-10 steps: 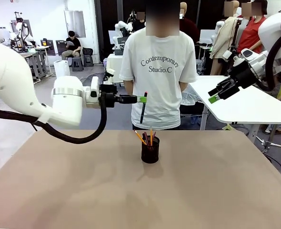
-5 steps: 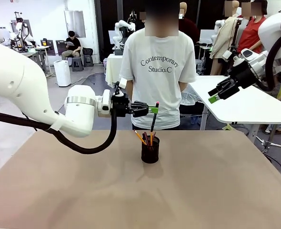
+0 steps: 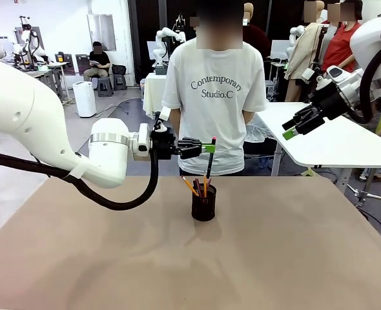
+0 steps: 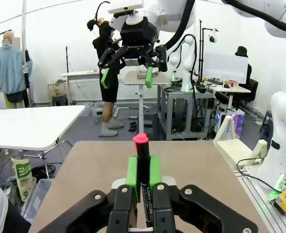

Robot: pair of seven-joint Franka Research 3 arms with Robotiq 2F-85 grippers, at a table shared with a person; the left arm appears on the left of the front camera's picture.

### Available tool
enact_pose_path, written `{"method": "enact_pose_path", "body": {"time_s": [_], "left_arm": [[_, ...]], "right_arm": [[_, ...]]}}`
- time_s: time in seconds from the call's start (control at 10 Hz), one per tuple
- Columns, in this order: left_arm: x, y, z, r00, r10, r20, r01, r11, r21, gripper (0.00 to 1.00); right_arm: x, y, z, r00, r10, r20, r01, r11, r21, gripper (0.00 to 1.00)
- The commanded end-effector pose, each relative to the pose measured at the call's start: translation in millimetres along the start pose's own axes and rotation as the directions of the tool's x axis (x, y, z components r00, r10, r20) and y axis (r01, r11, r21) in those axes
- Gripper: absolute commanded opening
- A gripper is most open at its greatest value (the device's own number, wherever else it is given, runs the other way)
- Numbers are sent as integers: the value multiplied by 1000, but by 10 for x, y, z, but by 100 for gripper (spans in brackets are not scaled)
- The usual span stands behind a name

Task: Place the pens into the pen holder.
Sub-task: Pick up a writing instrument from the table and place it into the Pen holder.

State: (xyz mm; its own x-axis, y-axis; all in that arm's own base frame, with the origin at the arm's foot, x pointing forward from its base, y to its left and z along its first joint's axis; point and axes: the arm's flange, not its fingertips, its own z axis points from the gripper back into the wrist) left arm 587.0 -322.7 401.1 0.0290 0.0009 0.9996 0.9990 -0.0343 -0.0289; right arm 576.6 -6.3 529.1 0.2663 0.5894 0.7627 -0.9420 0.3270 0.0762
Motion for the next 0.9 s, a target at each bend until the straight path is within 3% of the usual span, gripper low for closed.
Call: {"method": "enact_pose_path", "body": {"time_s": [0.0, 0.2, 0.8], "left_arm": [[1, 7, 22, 1000, 1, 5, -1, 1000, 0, 0], [-189, 149, -6, 998, -68, 11, 68, 998, -7, 0], [-523, 399, 63, 997, -66, -32, 65, 998, -25, 0]], "right_arm": [[33, -21, 3, 1000, 3, 3, -3, 1000, -9, 100], [33, -21, 3, 1000, 3, 3, -3, 1000, -9, 100], [33, -21, 3, 1000, 3, 3, -3, 1000, -9, 100]]}}
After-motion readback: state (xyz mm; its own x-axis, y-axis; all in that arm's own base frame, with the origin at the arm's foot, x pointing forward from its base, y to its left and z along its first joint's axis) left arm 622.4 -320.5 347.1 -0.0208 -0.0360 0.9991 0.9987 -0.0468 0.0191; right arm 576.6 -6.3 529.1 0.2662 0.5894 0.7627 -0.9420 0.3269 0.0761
